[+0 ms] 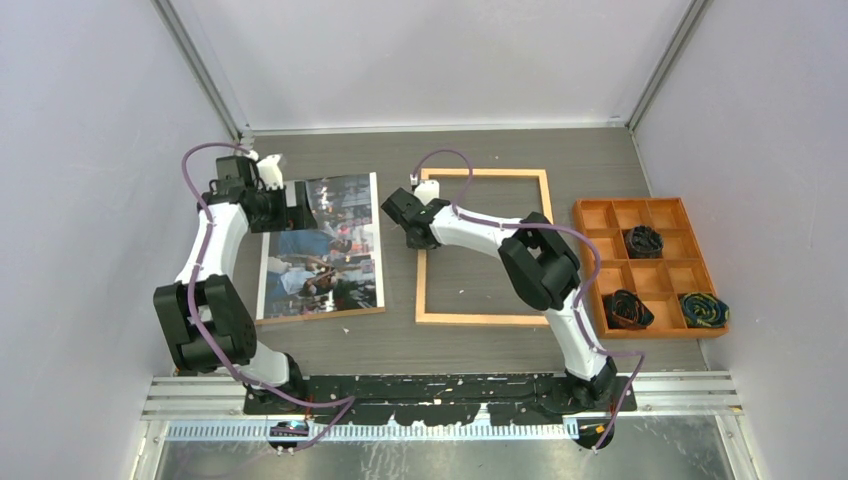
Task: Put the photo into the frame
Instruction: Turn over the photo frame at the center of the board.
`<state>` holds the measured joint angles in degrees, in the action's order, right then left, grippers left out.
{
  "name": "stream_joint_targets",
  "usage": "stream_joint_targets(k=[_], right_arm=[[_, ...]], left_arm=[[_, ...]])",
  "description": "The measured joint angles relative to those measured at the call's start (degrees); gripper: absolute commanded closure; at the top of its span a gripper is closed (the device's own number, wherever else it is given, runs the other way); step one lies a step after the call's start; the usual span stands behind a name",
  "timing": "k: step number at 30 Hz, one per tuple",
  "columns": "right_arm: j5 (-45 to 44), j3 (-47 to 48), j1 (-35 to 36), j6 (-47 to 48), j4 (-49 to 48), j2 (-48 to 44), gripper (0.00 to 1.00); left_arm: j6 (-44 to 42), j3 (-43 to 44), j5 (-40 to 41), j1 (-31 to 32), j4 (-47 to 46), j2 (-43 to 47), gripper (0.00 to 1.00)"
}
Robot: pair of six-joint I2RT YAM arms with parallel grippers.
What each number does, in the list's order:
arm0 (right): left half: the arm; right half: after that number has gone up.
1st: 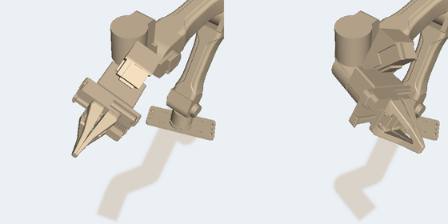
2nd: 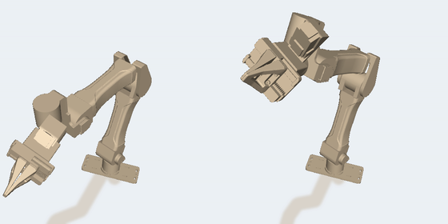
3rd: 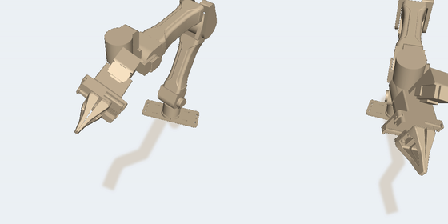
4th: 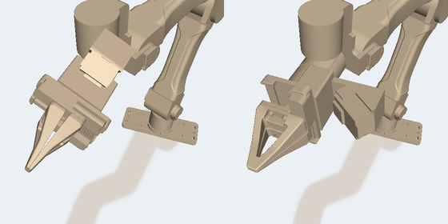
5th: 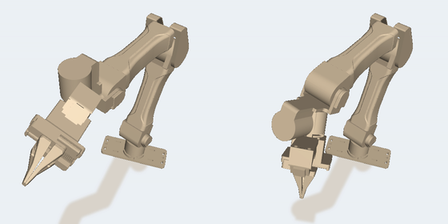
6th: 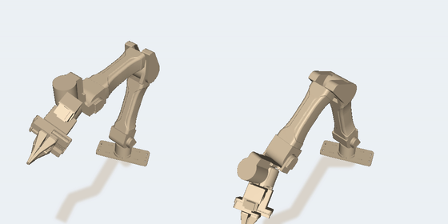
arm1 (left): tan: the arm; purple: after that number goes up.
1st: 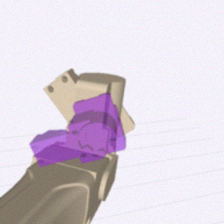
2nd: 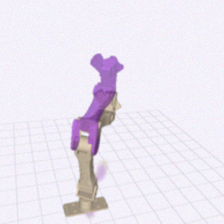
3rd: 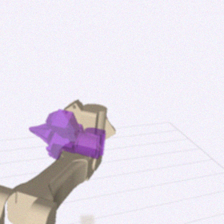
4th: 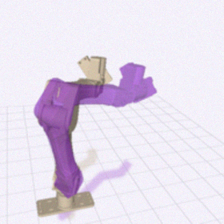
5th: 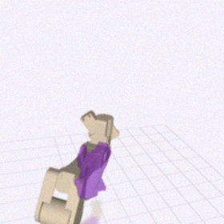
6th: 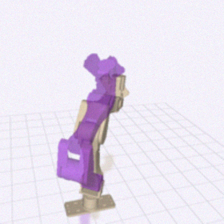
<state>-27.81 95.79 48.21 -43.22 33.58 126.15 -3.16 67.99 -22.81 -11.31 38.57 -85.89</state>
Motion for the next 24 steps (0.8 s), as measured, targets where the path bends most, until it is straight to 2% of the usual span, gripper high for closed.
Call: stream_joint_targets(k=[2,8,16,24], right_arm=[[0.2,0.3,0.2,-0.6,-0.1,0.2,0.92],[1.2,2.2,1.3,-3.0,2.4,0.2,0.99],[7.5,7.8,1.6,-8.0,6.1,-5.8,0.99],[18.3,13.7,1.6,-12.4,3.6,-13.1,0.99]], left_arm=[[-0.4,-0.2,-0.2,0.1,0.2,0.6,0.00],[-1.2,-0.4,-0.4,0.1,1.5,0.9,0.00],[-2.0,-0.7,-0.9,0.1,3.5,0.9,0.00],[-2.1,-1.6,-1.0,0.3,4.6,4.5,0.00]])
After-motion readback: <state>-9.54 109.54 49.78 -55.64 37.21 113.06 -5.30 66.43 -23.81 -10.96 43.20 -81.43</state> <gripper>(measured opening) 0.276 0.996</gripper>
